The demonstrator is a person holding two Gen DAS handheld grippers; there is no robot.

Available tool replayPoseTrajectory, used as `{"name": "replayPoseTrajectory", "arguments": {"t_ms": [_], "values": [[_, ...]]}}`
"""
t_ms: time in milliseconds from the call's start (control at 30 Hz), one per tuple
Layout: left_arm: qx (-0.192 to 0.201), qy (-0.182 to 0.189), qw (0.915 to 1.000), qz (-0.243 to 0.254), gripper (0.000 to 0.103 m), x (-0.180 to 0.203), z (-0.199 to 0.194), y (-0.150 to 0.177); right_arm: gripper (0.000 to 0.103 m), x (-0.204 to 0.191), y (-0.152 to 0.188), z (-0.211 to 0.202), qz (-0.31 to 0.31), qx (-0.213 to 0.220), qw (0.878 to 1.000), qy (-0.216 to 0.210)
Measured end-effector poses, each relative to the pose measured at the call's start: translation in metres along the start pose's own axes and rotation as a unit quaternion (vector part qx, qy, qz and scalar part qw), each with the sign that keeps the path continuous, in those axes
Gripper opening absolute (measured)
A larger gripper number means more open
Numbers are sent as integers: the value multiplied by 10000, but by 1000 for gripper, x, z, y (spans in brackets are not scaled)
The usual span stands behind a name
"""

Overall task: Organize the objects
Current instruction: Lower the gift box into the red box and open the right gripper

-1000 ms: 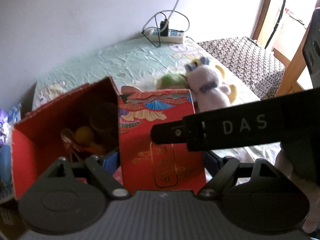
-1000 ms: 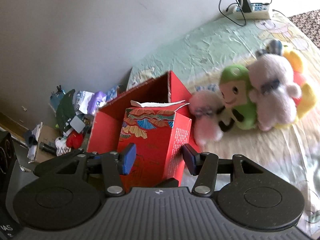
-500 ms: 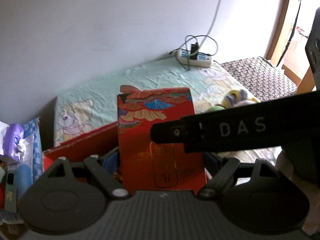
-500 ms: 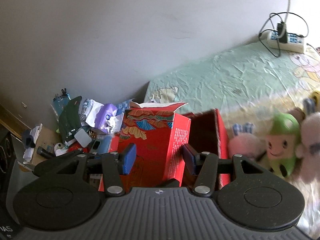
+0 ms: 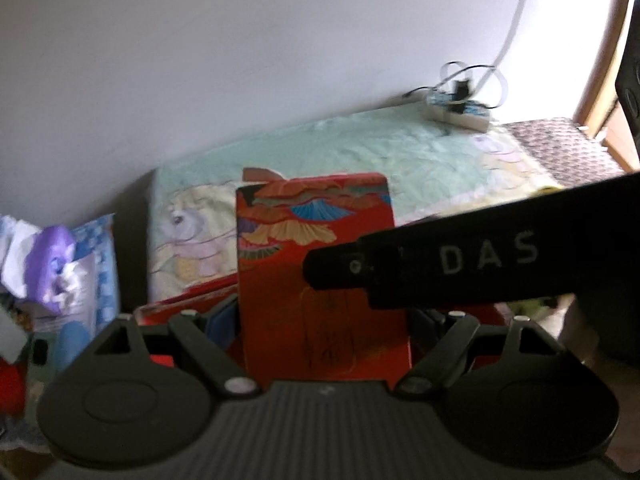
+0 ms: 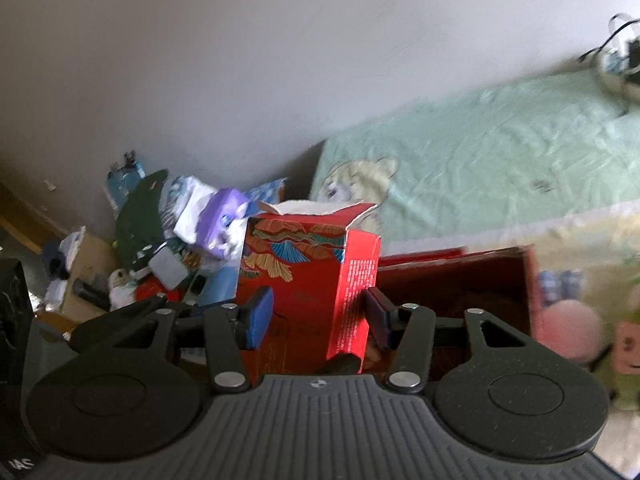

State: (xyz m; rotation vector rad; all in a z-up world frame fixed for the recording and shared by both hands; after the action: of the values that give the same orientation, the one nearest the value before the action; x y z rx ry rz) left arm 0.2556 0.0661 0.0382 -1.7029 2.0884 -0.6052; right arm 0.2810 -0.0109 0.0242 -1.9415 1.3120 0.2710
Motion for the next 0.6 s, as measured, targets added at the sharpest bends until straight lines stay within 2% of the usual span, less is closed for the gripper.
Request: {"name": "replayPoseTrajectory", "arguments": {"t_ms": [200, 333, 467, 600], "values": [[-404, -246, 9981, -386, 81, -34, 19, 24, 52, -7, 11, 47, -54, -580, 9975, -406], [-660, -426, 9959, -448, 81, -37, 33, 41, 52, -5, 19, 69, -100, -975, 9937, -544], [-871, -453, 9933, -608, 81, -38, 47, 52, 52, -1, 22, 84, -274, -1348, 9889, -570], [-971, -571, 9920, -574, 81, -37, 60, 58, 52, 4, 23, 92, -485, -1556, 9845, -650]]}}
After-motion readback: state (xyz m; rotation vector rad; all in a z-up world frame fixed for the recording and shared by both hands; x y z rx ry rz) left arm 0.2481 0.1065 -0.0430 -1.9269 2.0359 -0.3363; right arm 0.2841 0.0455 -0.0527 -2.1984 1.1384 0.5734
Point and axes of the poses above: each gripper's, at about its wrist camera, not at the fingertips, and z roughly the way its jaws point, x to its right, y to its underside, the point moved 6 cm from there along z, roughly the way its jaws point, and after that the axes turned 4 degrees about -x, right-handed, at the moved point
